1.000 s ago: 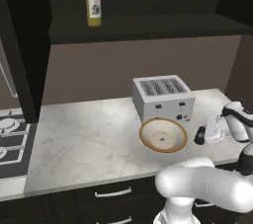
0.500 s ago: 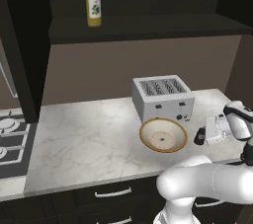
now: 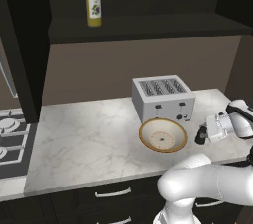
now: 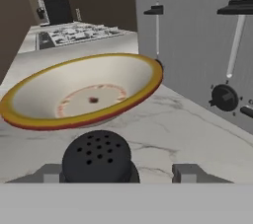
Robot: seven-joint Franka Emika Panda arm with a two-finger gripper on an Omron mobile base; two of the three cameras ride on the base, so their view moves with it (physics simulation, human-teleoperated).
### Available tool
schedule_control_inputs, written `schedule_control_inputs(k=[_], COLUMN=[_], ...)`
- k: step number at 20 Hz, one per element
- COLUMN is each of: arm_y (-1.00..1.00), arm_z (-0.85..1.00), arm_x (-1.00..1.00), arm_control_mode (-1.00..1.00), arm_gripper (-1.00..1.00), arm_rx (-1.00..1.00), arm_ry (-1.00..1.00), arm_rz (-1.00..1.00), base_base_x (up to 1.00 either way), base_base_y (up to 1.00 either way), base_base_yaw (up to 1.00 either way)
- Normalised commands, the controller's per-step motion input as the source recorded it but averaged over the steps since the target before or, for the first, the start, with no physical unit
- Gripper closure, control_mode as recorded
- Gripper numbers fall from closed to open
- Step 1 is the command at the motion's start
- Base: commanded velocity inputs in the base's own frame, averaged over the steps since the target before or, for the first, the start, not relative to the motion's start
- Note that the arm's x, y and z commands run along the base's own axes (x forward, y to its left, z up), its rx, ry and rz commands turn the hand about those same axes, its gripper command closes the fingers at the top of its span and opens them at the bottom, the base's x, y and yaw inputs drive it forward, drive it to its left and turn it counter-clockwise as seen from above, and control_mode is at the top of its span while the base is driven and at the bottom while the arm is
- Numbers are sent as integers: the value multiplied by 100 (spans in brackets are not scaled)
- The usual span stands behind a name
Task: Retrieve the bottle and the shaker from the cabinet and place them next to the mixing bowl on the counter. Then add garlic from the fridge to the mixing bowl.
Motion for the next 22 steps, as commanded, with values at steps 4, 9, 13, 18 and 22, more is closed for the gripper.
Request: schedule_control_inputs(k=[4,9,13,18,22], arm_y=[0,0,0,40,93], arm_z=[3,24,48,61,61], arm_x=[-14,-13,-28,-40,-24], arm_control_mode=[-100,-100,-100,-100,-100], arm_gripper=[-100,-100,-100,-100,-100], arm_rx=[0,-1,-2,-5,-11], arm_ry=[-2,-2,-10,-10,-12], arm_rz=[0,-1,-4,-9,-15], base_base_x=[0,0,0,0,0], base_base_y=[0,0,0,0,0], base_base_yaw=[0,0,0,0,0])
